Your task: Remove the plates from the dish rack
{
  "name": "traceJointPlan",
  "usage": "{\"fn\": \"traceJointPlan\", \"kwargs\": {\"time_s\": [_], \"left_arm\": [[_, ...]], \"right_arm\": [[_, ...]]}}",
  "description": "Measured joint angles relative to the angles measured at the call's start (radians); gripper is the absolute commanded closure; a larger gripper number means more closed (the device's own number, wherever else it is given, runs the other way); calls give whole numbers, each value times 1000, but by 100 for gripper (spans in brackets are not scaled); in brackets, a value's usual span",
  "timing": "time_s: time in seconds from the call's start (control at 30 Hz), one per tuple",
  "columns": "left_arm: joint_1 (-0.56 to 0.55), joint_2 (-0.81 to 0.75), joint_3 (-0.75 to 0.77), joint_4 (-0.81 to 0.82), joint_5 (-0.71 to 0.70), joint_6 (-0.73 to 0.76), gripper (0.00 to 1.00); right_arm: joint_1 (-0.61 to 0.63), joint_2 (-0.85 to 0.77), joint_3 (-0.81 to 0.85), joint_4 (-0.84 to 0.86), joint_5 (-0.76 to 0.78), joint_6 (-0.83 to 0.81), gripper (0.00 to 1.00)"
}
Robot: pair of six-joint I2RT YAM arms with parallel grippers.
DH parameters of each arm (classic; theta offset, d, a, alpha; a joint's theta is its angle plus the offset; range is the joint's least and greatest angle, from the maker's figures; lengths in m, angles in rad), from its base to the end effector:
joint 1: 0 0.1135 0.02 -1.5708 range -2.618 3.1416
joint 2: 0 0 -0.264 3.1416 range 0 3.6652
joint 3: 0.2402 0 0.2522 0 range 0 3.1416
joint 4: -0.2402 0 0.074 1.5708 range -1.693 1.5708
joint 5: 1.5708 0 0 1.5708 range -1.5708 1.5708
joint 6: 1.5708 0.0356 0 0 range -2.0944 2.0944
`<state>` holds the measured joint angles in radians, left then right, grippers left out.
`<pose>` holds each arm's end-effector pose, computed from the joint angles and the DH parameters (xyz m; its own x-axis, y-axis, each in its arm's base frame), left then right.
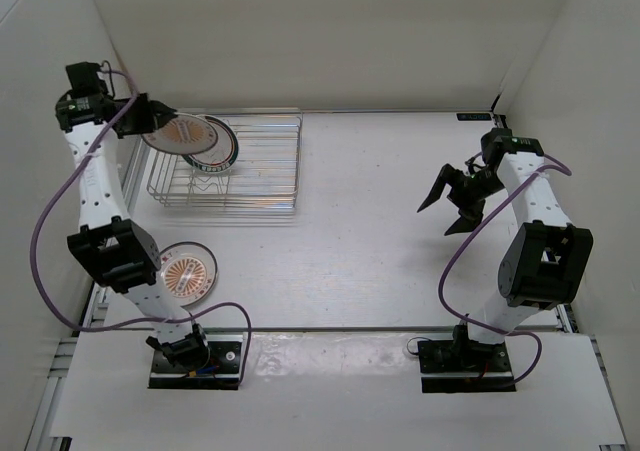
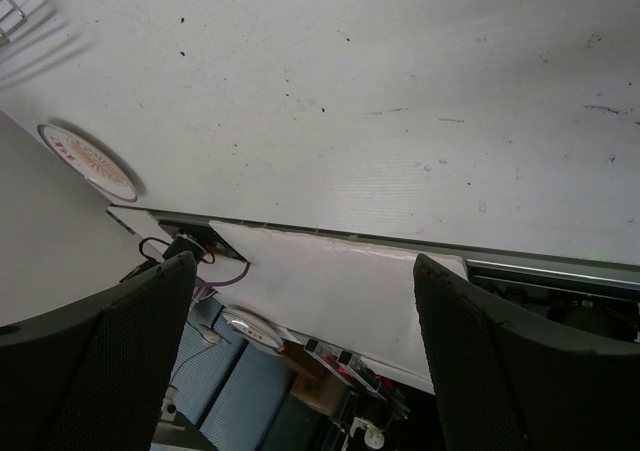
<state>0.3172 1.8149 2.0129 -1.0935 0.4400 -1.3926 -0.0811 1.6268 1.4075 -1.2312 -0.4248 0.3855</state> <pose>0.3644 0.1037 0.3938 -0.1027 -0.9709 0.2164 -0.7350 -0.0725 -0.6742 0.2999 -0.0097 0.2767 -0.9077 0.4175 0.0427 0.3948 0.8149 0.4243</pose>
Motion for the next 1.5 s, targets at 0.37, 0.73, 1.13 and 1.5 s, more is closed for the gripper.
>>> {"fn": "traceJointPlan", "kwargs": {"time_s": [0.37, 0.73, 1.13, 1.5], "left_arm": [[15, -181, 80, -190, -106, 193, 100], [-21, -336, -385, -251, -387, 383, 100], [-67, -219, -584, -265, -420, 364, 100], [-67, -138, -584, -276, -404, 349, 93]], "right_arm": [[0, 0, -17, 0, -9, 0, 10], [0, 1, -34, 1, -41, 0, 10], [0, 3, -34, 2, -51, 0, 10], [0, 3, -34, 2, -50, 0, 10]]}}
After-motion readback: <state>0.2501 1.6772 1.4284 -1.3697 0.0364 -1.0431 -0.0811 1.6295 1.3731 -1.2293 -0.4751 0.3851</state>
